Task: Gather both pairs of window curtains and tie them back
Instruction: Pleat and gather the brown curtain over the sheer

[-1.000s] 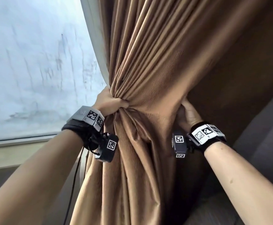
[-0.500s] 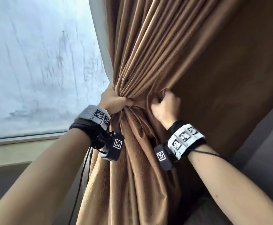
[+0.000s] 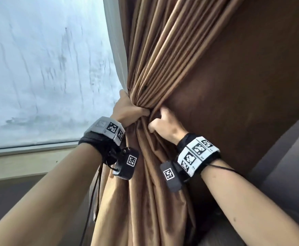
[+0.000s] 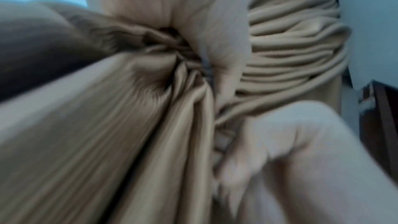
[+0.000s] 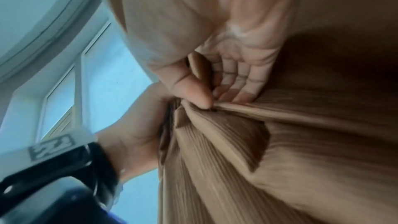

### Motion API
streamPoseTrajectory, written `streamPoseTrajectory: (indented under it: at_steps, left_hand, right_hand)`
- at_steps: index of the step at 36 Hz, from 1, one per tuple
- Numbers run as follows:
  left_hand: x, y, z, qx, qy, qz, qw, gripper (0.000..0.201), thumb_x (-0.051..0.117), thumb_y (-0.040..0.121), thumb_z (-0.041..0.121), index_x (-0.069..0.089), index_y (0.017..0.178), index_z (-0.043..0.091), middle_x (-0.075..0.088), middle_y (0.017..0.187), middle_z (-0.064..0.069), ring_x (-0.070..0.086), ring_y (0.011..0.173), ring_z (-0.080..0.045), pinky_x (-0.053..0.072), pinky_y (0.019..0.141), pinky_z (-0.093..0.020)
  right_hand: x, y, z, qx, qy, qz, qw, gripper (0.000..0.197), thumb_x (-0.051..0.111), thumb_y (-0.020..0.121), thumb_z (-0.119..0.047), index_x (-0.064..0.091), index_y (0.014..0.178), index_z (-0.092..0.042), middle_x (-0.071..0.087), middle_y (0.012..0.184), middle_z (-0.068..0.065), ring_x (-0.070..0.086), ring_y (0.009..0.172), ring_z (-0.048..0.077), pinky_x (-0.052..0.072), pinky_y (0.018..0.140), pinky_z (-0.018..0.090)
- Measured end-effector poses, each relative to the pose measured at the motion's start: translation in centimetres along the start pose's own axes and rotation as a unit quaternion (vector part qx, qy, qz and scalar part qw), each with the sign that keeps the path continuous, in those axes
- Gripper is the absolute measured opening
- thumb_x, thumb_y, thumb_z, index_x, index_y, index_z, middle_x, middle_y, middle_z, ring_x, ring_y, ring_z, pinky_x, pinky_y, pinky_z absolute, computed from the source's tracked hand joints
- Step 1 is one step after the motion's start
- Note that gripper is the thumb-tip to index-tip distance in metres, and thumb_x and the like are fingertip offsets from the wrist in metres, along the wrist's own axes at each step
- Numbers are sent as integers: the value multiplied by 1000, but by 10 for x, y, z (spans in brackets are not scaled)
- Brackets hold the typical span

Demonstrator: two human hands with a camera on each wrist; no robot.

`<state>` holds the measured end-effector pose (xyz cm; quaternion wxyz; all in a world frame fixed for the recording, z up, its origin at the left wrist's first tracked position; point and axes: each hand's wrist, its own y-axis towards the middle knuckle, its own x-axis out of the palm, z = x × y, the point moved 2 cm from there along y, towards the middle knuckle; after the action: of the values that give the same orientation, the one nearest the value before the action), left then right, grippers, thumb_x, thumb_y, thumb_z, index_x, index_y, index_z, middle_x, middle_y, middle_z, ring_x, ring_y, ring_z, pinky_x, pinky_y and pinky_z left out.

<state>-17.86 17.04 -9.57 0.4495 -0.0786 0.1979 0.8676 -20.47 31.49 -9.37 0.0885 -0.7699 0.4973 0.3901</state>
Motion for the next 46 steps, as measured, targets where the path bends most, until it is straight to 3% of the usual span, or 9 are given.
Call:
streamPoseTrajectory:
  at_steps: [4,11,16,22,29,33,39,43,46]
  left_hand:
    - [0,-3,6,-1,-44,-66,997,96,94,53,33,33,124,14,54,114,6,56,101,-6,46,83,-22]
    - [20,-21,12,22,57,101,993,89,88,52,57,34,109,16,54,106,4,55,93,-17,42,76,-29]
    - [25,-18,18,29,124,107,986,81,85,63,41,37,117,4,54,109,-7,59,104,-32,40,75,-30]
    - [15,-11,19,-14,126,111,986,88,85,63,39,37,127,3,55,126,-14,55,116,-34,46,94,-34]
    - [-15,5,18,-86,65,102,989,82,83,65,25,43,136,15,54,128,-5,53,117,-23,43,92,-27]
    - [-22,5,24,-99,37,87,991,73,82,62,19,53,128,20,58,114,1,55,100,-17,43,82,-25]
    - [-23,2,27,-108,21,28,994,68,78,43,23,62,109,23,68,100,1,65,91,-17,54,84,-32]
    - [-27,1,29,-91,37,-35,995,30,76,68,5,60,84,24,68,89,-2,66,80,-16,52,68,-26]
    - [-28,0,29,-81,33,-68,994,32,68,76,-5,57,84,23,65,90,-3,63,78,-15,50,64,-25]
  right_hand:
    - [-1,-5,7,-5,138,-22,990,57,61,52,4,53,103,-19,57,85,-12,52,80,6,41,56,4]
    - [7,13,31,30,305,-63,950,60,50,33,2,62,88,-20,61,85,3,51,87,20,38,58,22]
    - [7,20,46,78,377,-79,919,47,41,64,22,64,92,-8,62,79,5,58,70,12,45,55,16]
    - [-21,26,86,124,342,97,927,6,61,83,-12,67,81,-12,68,87,5,64,79,16,52,73,28]
    - [-53,63,239,271,266,276,883,143,84,26,-77,35,145,-15,51,135,-2,52,121,14,40,108,34]
    - [-51,67,228,231,340,261,874,145,91,38,-62,11,152,-22,47,141,-2,52,123,13,40,108,36]
    - [-21,68,154,83,507,67,855,70,80,78,-19,39,134,-31,60,124,-10,59,115,8,47,103,35]
    - [-1,77,124,72,552,-32,830,139,96,49,-32,3,152,-38,37,151,-10,54,126,12,45,106,39]
    - [9,79,108,63,517,-63,851,133,96,49,-30,13,152,-36,43,150,-7,50,131,16,41,110,44]
